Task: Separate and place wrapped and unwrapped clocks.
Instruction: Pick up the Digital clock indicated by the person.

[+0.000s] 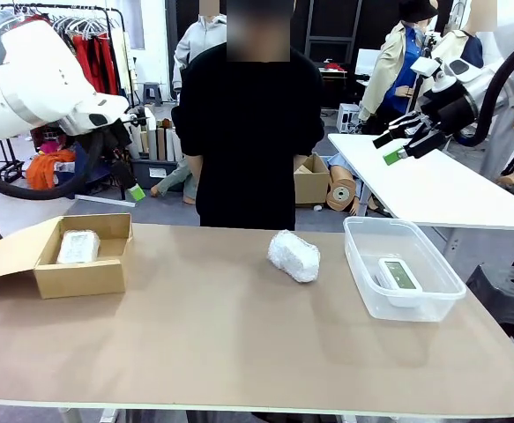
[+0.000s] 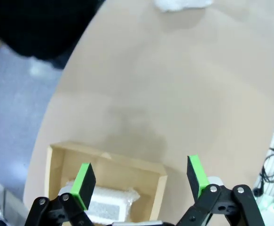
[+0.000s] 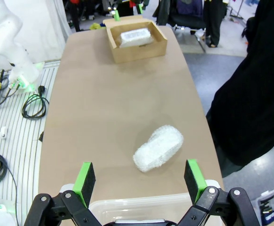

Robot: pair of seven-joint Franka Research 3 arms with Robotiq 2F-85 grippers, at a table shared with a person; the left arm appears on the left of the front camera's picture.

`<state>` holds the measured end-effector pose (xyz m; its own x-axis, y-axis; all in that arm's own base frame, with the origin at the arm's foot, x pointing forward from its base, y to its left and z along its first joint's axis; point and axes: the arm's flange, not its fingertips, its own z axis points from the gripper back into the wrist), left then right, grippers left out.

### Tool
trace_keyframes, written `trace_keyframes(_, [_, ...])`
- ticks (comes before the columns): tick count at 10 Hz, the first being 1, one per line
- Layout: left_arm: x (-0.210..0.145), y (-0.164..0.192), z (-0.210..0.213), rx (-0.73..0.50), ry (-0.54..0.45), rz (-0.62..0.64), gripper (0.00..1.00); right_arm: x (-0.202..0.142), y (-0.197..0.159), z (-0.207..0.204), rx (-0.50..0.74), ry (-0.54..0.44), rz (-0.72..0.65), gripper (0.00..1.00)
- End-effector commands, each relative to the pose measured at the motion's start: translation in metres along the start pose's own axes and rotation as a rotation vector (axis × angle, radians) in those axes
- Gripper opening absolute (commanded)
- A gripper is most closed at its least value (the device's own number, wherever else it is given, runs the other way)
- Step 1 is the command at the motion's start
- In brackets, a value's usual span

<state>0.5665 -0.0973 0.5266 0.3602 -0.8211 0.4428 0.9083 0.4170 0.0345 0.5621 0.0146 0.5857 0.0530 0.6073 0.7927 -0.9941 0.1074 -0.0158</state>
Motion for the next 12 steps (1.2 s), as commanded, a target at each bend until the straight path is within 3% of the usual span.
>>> trace_keyframes(1, [-0.013,0.012,0.014,0.051,0.005,0.029,1.0,0.001,0.001,0.001,-0.001,0.006,0.005,1.0])
trace_keyframes(2, [0.0,0.0,0.0,0.0,0.0,0.0,1.0,0.001,0.001,0.001,-0.001,0.006,0.005,1.0])
trace_keyframes(5, [-0.001,0.003,0.003,-0.003,-0.004,-0.008,1.0,0.001,0.001,0.001,-0.001,0.006,0.005,1.0])
trace_keyframes(8, [-0.024,0.03,0.036,-0.169,-0.177,-0.222,1.0,0.001,0.001,0.001,-0.001,0.006,0.005,1.0])
trace_keyframes(10, [-0.036,0.044,0.05,-0.197,-0.234,-0.351,1.0,0.001,0.001,0.001,-0.001,0.006,0.005,1.0])
trace_keyframes(12, [-0.06,0.057,0.061,-0.224,-0.362,-0.405,1.0,0.001,0.001,0.001,-0.001,0.006,0.005,1.0])
